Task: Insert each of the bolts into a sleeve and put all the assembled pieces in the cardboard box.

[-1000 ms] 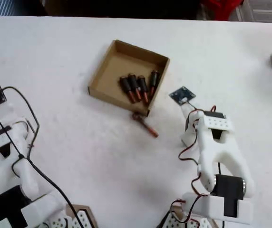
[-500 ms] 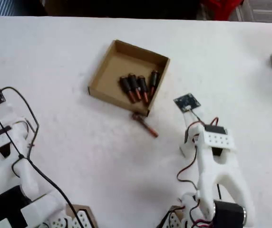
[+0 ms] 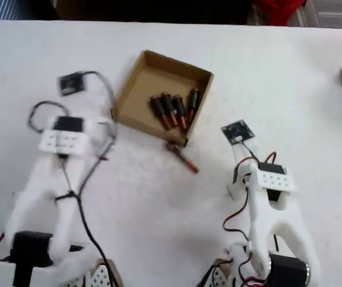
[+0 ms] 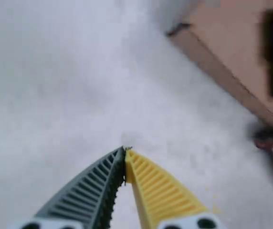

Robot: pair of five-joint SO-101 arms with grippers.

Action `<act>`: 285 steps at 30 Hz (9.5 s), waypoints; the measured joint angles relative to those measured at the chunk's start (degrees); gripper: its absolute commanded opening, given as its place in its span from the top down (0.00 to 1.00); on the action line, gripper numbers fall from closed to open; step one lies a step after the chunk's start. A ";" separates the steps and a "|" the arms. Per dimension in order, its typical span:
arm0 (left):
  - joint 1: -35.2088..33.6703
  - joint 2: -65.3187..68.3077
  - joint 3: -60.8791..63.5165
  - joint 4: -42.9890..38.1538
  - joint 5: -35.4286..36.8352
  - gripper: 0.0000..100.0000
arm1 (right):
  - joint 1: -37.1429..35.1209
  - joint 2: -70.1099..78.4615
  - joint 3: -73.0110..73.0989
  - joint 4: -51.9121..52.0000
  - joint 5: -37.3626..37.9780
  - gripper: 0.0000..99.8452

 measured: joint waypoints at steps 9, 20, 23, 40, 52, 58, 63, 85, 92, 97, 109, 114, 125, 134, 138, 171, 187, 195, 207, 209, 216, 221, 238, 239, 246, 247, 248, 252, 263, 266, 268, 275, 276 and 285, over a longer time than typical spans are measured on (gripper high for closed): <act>17.41 0.00 2.90 -13.80 4.31 0.84 | 0.18 0.00 0.00 0.00 -0.09 0.98; 21.19 22.95 -10.55 -13.45 8.79 0.80 | 0.18 0.00 0.00 0.00 -0.09 0.98; 22.15 26.81 -16.53 -8.26 10.46 0.79 | 0.18 0.00 0.00 0.00 -0.09 0.98; 22.24 36.75 -23.65 -4.92 13.71 0.79 | 0.09 0.00 0.00 -0.09 -0.09 0.98; 22.33 40.09 -29.10 -1.32 8.79 0.95 | 0.09 0.00 0.00 -0.09 -0.09 0.98; 22.15 40.09 -29.10 0.26 5.80 0.98 | 0.09 0.00 0.00 -0.09 -0.09 0.98; 21.98 39.30 -28.75 2.11 2.64 0.98 | 0.09 0.00 0.00 -0.09 -0.09 0.98; 9.23 6.33 12.84 -21.54 -13.98 0.98 | 0.09 -0.35 0.97 -0.09 0.70 0.98; 2.55 6.33 13.89 -23.38 -13.98 0.98 | -0.62 -0.35 0.97 -0.35 -1.67 0.98; 1.49 5.98 17.41 -29.19 -14.15 0.98 | -8.18 -0.35 0.18 1.76 -5.71 0.98; -0.35 -7.30 30.15 -37.10 -20.04 0.98 | -25.41 -0.35 -7.38 2.46 -22.24 0.98; -4.66 -10.99 33.49 -39.82 -20.13 0.98 | -31.21 -0.35 -7.74 -6.07 -28.40 0.98; -8.79 -11.43 33.58 -39.82 -20.04 0.98 | -38.42 -0.26 -3.87 -25.58 -31.65 0.98; -8.88 -11.43 33.58 -39.82 -20.04 0.98 | -38.86 -0.26 10.73 -59.78 -31.65 0.98; -8.88 -11.43 33.58 -39.82 -20.04 0.98 | -40.70 -0.26 13.80 -68.66 -31.65 0.98; -8.88 -11.43 33.58 -39.82 -20.04 0.98 | -43.96 18.46 26.55 -121.05 -26.20 0.98; -8.88 -11.43 33.58 -40.26 -20.13 0.98 | -43.96 29.36 26.37 -131.43 -24.09 0.98; -8.88 -14.77 34.37 -49.05 -20.31 0.98 | -43.96 29.36 25.58 -131.43 -26.64 0.98; -3.08 -52.31 53.98 -56.00 -20.22 0.98 | -43.96 29.36 25.41 -131.43 -26.73 0.98; -1.85 -58.55 56.35 -56.35 -20.22 0.98 | -43.96 29.36 25.41 -131.43 -26.73 0.98; 3.96 -77.45 58.64 -55.82 -20.31 0.98 | -43.96 29.36 25.41 -131.43 -26.73 0.98; 6.95 -83.08 58.64 -53.63 -20.22 0.98 | -43.96 29.36 25.41 -131.43 -26.73 0.98; 15.47 -83.96 61.63 -55.21 -12.13 0.98 | -43.96 29.36 25.41 -130.73 -26.73 0.98; 15.30 -83.96 61.63 -55.74 -10.55 0.98 | -43.96 29.36 25.41 -130.73 -26.73 0.98; 15.30 -83.69 61.54 -55.38 -9.93 0.98 | -43.96 29.36 25.41 -130.73 -26.73 0.98; 15.30 -82.64 61.19 -54.59 -9.93 0.98 | -43.96 29.36 25.41 -130.73 -26.73 0.98; 15.30 -81.05 60.40 -53.80 -9.85 0.98 | -43.96 29.36 25.41 -130.73 -26.73 0.98; 15.38 -71.65 54.07 -53.71 -9.58 0.98 | -43.96 29.36 25.41 -130.73 -26.73 0.98; 15.38 -54.33 48.88 -59.08 -9.32 0.98 | -43.96 29.36 25.41 -130.64 -26.73 0.98; 15.38 -54.33 49.32 -61.80 -9.32 0.98 | -43.96 29.36 25.41 -130.64 -26.73 0.98; 15.38 -53.98 49.58 -63.82 -9.41 0.98 | -43.96 29.36 25.41 -130.64 -26.73 0.98; 15.30 -53.89 51.34 -65.23 -9.49 0.98 | -43.96 29.36 25.41 -130.64 -26.73 0.98; 15.30 -53.89 51.78 -65.32 -10.46 0.98 | -43.96 29.36 25.41 -130.64 -26.73 0.98; 15.30 -53.89 51.87 -65.32 -13.89 0.98 | -43.96 29.36 25.41 -130.64 -26.73 0.98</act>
